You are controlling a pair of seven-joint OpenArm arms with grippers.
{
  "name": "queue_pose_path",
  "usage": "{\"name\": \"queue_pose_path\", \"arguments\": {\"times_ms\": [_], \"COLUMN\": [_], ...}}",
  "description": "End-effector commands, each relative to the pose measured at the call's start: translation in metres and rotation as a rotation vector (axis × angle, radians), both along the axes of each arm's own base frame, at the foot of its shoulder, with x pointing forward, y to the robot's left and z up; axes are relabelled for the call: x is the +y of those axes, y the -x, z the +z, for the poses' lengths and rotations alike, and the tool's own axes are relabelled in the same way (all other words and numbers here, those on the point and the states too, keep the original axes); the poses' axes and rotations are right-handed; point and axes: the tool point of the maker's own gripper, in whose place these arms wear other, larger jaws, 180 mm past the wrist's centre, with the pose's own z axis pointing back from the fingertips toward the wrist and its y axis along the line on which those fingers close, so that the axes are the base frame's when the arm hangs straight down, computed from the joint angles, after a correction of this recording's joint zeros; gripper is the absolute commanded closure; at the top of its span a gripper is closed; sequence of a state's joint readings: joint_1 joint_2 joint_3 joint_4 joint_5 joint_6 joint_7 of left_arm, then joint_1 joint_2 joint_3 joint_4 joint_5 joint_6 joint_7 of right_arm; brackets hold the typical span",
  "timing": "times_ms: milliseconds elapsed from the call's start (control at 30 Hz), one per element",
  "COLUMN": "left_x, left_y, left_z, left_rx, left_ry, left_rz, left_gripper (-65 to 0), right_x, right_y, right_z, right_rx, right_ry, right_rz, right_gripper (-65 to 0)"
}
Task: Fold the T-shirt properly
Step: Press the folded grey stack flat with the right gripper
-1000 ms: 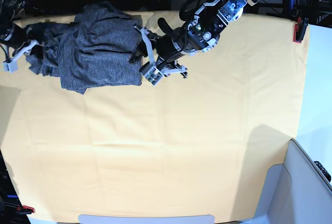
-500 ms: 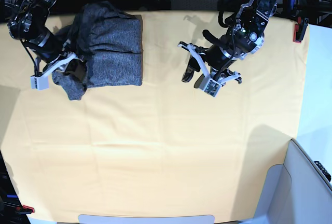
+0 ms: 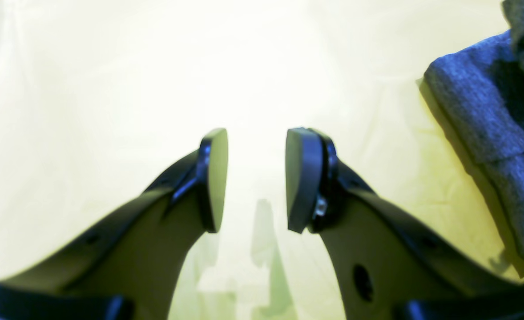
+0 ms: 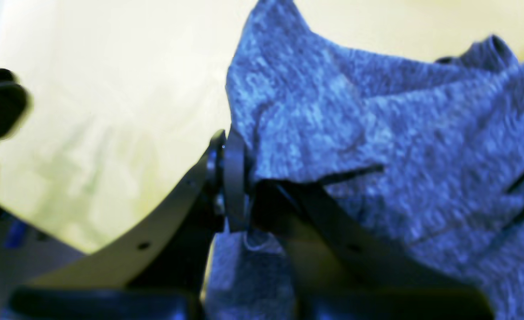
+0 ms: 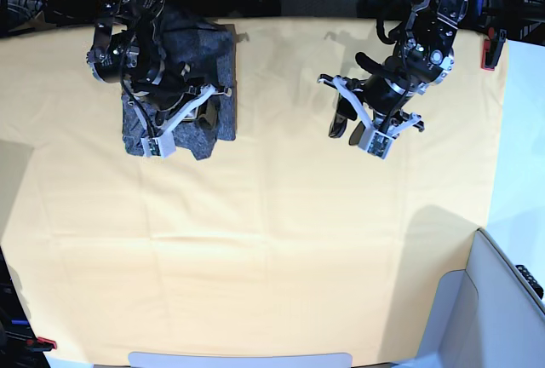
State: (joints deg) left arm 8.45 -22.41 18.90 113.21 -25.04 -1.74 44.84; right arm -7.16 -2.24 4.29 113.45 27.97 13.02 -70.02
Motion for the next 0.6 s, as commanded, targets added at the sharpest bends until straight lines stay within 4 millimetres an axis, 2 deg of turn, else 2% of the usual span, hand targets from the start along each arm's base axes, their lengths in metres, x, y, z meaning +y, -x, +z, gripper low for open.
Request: {"name": "queue_pose_path", "arguments": {"times_ms": [0, 100, 233, 333, 367, 567], "left_x": [0.000, 0.000, 0.003, 0.003, 0.003, 0.004], "left_y": [-0.006, -0.006, -0.006, -0.006, -0.007, -0.007], "left_z": [0.013, 0.013, 0.013, 0.013, 0.013, 0.013], "left_rx": [-0.049, -0.048, -0.050, -0.048, -0.050, -0.048], "left_ry": [0.008, 0.007, -0.003, -0.006, -0.006, -0.006], "left_rz": [-0.002, -0.004, -0.006, -0.006, -0.006, -0.006], "left_gripper": [-21.1, -21.1, -21.1, -21.1, -21.1, -21.1], "right_x": [0.008, 0.020, 0.031, 0.030, 0.029, 0.023], "right_y": [-0.007, -0.004, 0.002, -0.002, -0.004, -0.020], "right_z": [0.011, -0.002, -0.020, -0.018, -0.016, 0.005], "right_rx": [-0.047, -0.015, 0.034, 0.023, 0.014, -0.059], "right_ry": [-0.004, 0.036, 0.057, 0.076, 0.080, 0.104], "right_rz": [0.019, 0.076, 0.143, 0.165, 0.165, 0.164], "right_gripper": [0.0, -2.8, -20.2, -32.9, -35.1, -36.8]}}
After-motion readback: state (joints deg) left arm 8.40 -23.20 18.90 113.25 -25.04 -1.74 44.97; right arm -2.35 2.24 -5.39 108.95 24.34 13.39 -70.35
